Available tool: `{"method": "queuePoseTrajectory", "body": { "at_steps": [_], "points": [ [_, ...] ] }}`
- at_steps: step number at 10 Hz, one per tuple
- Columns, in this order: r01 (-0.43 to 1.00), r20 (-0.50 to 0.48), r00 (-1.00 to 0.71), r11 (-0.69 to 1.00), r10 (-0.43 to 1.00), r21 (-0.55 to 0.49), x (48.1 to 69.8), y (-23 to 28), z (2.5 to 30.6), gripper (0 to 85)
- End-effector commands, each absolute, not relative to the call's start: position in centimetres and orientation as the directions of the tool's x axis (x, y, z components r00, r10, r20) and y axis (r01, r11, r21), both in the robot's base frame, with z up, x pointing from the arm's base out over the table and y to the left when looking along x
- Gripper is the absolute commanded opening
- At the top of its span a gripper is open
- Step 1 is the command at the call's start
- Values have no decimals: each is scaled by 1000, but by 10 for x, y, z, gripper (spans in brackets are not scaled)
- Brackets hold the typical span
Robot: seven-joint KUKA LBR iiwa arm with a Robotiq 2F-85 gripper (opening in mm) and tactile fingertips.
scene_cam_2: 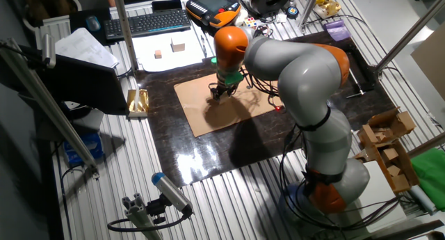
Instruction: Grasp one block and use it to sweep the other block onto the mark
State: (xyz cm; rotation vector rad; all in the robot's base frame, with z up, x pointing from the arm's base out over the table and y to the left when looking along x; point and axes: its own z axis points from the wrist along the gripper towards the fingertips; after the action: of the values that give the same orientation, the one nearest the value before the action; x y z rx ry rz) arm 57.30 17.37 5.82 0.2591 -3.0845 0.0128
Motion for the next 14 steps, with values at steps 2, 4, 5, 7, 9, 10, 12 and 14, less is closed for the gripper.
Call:
{"method": "queuePoseTrajectory", "body": {
  "at_steps": [2,4,5,7,9,10,12,14],
  "points": [
    [-179,39,-983,984,-178,-10,573,174,59,340],
    [-195,44,-980,981,-195,-12,573,173,62,260],
    [-201,44,-979,979,-201,-10,573,170,68,220],
    [-215,62,-975,977,-214,-12,575,157,90,140],
    [-224,63,-973,975,-223,-8,580,131,110,60],
    [-207,63,-976,978,-206,-12,584,107,121,13],
    [-103,71,-992,994,-101,-21,586,68,136,13],
    [-5,44,-999,995,-1,-96,575,51,137,13]
  ]
}}
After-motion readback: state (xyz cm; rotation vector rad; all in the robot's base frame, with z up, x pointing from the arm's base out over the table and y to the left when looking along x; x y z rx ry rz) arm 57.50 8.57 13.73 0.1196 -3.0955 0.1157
